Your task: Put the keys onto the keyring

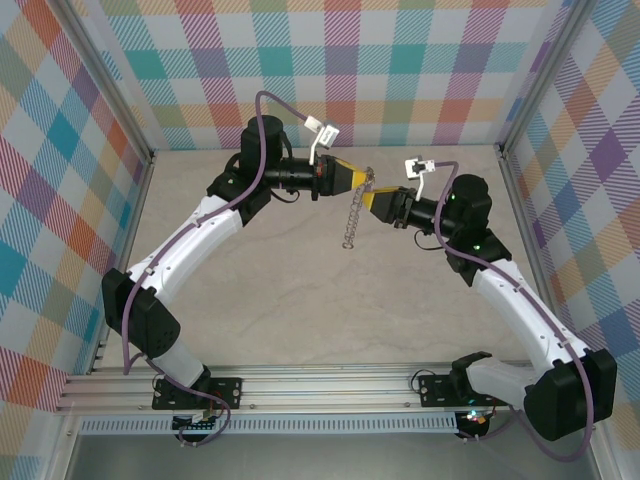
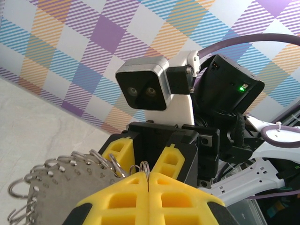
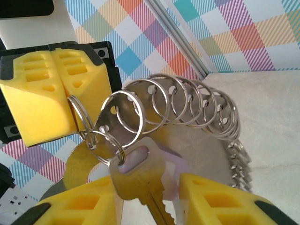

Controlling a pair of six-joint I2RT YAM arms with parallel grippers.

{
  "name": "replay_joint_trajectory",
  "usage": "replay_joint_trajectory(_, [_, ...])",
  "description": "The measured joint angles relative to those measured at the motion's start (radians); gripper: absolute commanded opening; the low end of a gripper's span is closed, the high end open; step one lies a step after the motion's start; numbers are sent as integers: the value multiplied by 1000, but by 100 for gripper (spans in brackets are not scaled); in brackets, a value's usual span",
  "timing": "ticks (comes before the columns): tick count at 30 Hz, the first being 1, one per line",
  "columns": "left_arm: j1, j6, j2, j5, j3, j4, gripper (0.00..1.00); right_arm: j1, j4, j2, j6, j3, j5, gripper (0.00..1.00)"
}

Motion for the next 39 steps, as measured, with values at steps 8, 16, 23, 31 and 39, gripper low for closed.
replay_joint_trajectory(8, [0, -22, 0, -11, -14, 24, 0, 20, -14, -1, -16, 3, -8, 0])
replay_joint_trajectory(16, [0, -53, -6, -28, -58, 84, 0, 40, -30, -3, -19, 3, 5, 0])
replay_joint_trajectory(23, [0, -76, -30, -39, -93, 127, 0, 78, -30, 10, -18, 8, 8, 0])
replay_joint_trajectory(31, [9, -96, -59, -66, -135, 162, 0, 110, -47, 64, -39, 58, 8, 0])
replay_joint_trajectory(39, [8, -143, -58, -103, -175, 230, 0, 114, -154, -1, -90, 48, 33, 28])
